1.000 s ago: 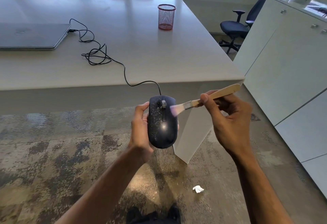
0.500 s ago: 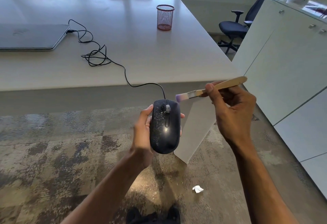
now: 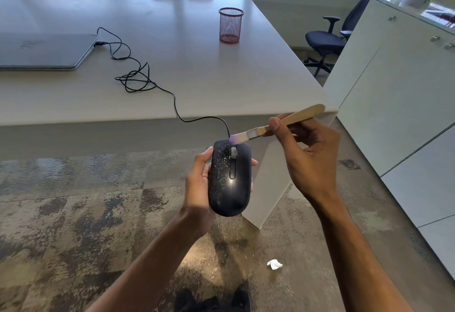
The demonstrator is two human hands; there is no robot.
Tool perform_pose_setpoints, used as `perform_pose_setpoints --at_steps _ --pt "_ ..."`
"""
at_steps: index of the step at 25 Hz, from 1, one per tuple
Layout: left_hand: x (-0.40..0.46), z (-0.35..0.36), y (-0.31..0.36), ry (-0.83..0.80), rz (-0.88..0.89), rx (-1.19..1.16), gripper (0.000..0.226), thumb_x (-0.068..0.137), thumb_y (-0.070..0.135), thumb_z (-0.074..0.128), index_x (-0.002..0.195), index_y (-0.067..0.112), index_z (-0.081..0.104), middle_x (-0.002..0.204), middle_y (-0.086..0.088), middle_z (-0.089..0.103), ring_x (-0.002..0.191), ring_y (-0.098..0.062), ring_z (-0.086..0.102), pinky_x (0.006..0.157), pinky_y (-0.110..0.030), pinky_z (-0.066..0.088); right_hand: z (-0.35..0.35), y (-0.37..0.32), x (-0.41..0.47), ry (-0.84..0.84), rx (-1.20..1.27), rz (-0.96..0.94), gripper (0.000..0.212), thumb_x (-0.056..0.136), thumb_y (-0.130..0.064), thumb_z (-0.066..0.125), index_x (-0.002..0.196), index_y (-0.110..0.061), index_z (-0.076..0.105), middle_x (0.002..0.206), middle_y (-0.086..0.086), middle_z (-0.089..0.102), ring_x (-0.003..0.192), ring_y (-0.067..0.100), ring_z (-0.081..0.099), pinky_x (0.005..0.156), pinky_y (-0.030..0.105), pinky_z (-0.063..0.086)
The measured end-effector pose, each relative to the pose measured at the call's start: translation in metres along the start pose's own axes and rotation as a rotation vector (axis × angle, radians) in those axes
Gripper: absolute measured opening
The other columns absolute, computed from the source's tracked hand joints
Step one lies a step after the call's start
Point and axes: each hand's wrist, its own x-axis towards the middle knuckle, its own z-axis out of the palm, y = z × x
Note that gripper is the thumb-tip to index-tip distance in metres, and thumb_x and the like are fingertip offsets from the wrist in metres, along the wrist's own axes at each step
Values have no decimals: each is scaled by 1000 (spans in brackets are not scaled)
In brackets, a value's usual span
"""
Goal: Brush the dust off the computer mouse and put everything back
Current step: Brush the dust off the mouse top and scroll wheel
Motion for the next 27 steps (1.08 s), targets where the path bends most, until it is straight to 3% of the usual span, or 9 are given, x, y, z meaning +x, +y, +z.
perform_pose_setpoints --at_steps 5,8,10,13,19,22,27 --pt "1 -2 -2 32 17 4 72 100 49 30 133 -11 51 85 -13 73 67 -21 67 60 -29 54 2 -6 0 -4 -7 -21 3 92 -33 65 94 -33 66 83 -31 69 85 -5 70 71 8 51" --pt "4 -4 -4 56 15 14 70 99 50 32 131 -7 56 89 -15 73 69 -23 68 60 -30 54 4 -11 -3 -7 -77 -75 5 92 -24 68 97 -22 68 84 -31 65 84 -12 67 68 5 48" --pt "6 -6 -4 75 32 10 66 98 50 34 127 -3 61 98 -18 73 71 -24 68 61 -31 55 4 -15 -6 -11 -12 -67 5 91 -20 69 95 -21 68 84 -30 66 84 -8 67 70 8 51" --pt "9 -9 -4 136 58 37 61 93 52 41 122 4 65 105 -21 71 77 -27 68 66 -34 55 -3 -26 -15 -161 101 -77 9 88 -20 67 87 -29 68 86 -29 68 80 -3 67 71 12 53" --pt "13 -13 -5 130 62 83 57 99 51 34 95 17 81 87 -6 78 75 -18 73 65 -31 57 -17 -36 -24 -498 92 -73 6 85 -23 68 90 -21 71 86 -6 72 74 11 68 67 24 56" --pt "11 -8 -4 162 75 69 56 94 52 43 112 9 73 98 -11 75 91 -24 69 86 -39 51 -13 -35 -23 -505 52 -78 6 86 -22 68 87 -24 74 83 -8 72 74 7 69 67 16 53" --pt "9 -2 -3 214 71 72 64 96 51 39 131 1 60 110 -24 63 92 -36 58 81 -42 47 0 -28 -16 -335 -9 -102 7 90 -22 66 91 -17 71 88 -21 68 78 -6 67 68 10 50"
